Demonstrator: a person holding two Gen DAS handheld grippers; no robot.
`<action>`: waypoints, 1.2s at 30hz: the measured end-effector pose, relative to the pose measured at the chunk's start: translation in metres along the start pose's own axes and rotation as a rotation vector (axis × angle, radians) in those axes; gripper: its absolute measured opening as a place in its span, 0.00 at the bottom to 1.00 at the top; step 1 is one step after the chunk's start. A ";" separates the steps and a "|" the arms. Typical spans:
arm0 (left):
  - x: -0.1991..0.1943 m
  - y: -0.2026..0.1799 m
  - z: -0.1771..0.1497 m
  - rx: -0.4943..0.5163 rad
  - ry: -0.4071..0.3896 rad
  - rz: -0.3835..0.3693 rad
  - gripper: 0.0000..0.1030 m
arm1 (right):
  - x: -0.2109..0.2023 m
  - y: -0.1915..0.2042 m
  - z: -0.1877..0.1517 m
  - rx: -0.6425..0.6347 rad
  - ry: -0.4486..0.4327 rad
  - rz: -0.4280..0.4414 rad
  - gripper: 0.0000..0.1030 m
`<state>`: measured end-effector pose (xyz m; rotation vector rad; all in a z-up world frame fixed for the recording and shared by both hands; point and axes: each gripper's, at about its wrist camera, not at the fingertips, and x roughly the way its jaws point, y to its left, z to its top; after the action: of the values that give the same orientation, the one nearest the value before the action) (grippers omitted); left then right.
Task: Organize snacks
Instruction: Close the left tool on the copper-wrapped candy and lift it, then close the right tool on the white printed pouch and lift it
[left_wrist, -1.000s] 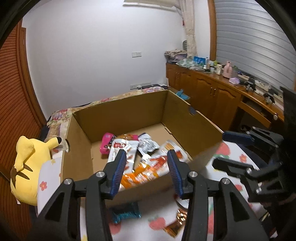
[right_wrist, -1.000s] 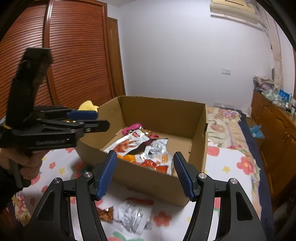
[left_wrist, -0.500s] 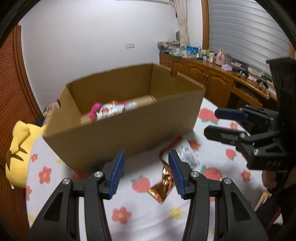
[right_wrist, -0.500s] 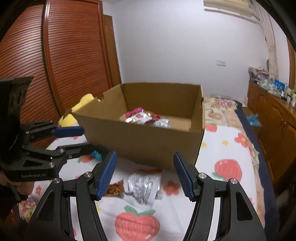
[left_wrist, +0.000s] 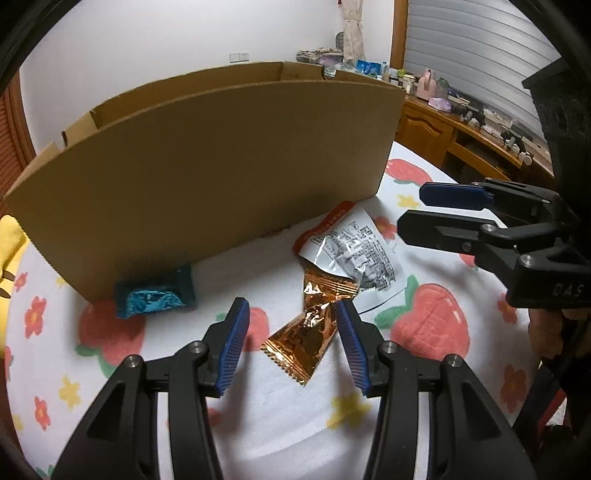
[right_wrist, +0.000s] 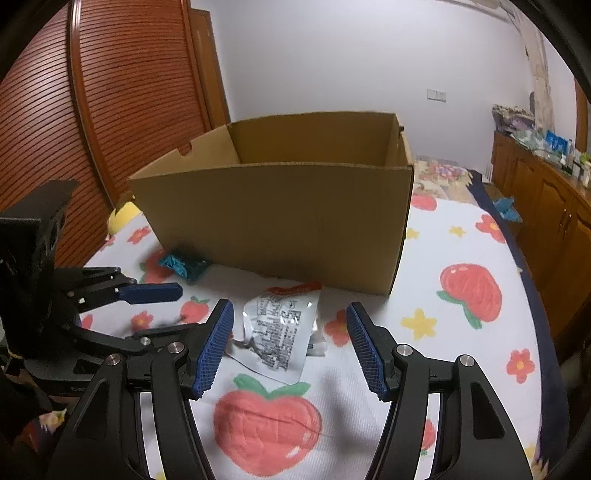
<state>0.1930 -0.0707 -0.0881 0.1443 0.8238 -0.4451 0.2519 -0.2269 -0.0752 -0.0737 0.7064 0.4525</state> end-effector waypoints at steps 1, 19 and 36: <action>0.001 0.000 0.000 -0.001 0.003 -0.007 0.48 | 0.002 -0.001 -0.001 0.003 0.004 -0.001 0.63; 0.010 0.000 0.001 0.006 0.032 -0.091 0.21 | 0.016 -0.001 -0.001 -0.005 0.038 0.002 0.63; -0.039 0.051 -0.017 -0.119 -0.043 -0.024 0.19 | 0.045 0.023 0.002 -0.076 0.105 0.011 0.63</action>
<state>0.1811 -0.0072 -0.0734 0.0149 0.8083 -0.4190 0.2731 -0.1885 -0.1011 -0.1660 0.7931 0.4890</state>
